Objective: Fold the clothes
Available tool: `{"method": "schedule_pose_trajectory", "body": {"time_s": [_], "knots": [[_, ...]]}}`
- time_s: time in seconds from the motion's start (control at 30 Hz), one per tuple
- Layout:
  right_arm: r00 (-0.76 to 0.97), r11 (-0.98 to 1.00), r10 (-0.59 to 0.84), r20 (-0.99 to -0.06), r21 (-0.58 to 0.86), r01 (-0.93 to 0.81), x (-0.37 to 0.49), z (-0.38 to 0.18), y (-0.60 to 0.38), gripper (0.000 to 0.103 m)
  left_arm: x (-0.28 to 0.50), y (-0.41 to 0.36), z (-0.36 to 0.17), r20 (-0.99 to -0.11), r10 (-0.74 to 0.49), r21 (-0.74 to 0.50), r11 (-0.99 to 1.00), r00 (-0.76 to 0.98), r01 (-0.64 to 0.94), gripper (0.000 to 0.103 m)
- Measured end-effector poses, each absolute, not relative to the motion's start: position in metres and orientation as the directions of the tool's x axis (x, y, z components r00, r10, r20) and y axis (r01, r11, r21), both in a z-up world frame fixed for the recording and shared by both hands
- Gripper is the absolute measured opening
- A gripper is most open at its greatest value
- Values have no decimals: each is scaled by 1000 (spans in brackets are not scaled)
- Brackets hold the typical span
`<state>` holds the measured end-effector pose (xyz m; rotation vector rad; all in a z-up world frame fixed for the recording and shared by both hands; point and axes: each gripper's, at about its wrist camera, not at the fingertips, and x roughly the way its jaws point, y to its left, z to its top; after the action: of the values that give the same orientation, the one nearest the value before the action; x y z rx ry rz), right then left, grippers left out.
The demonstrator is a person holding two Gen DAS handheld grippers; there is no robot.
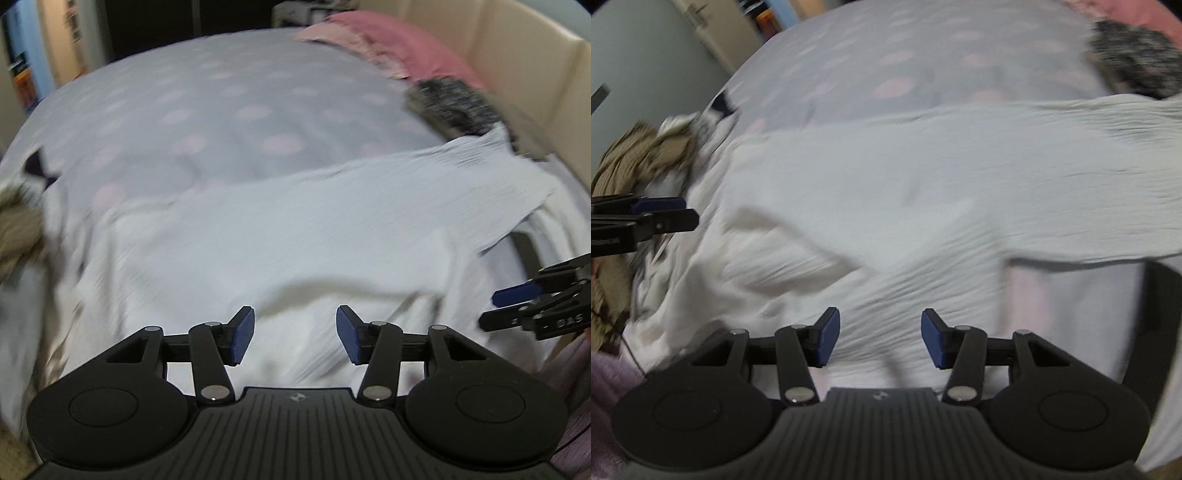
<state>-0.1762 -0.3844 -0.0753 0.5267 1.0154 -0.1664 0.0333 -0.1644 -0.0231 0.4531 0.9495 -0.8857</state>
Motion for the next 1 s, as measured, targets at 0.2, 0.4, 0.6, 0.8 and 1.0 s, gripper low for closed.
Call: {"method": "schedule_pose_trajectory", "body": {"time_s": [0.2, 0.4, 0.6, 0.8, 1.0], "knots": [[446, 861, 118, -887, 315, 399, -141, -100, -360, 62, 46, -124, -35, -849, -409, -38, 679, 334, 733, 47], [404, 848, 102, -909, 292, 443, -142, -105, -364, 23, 54, -93, -49, -860, -375, -39, 726, 348, 686, 47], [394, 830, 88, -915, 286, 478, -161, -95, -379, 3, 49, -83, -53, -870, -366, -42, 723, 331, 690, 47], [428, 731, -44, -903, 263, 630, -228, -38, -443, 3, 39, -91, -49, -873, -380, -38, 681, 307, 732, 47], [435, 597, -185, -881, 251, 762, -298, 21, -509, 3, 31, -105, -45, -869, -394, -31, 645, 298, 764, 47]]}}
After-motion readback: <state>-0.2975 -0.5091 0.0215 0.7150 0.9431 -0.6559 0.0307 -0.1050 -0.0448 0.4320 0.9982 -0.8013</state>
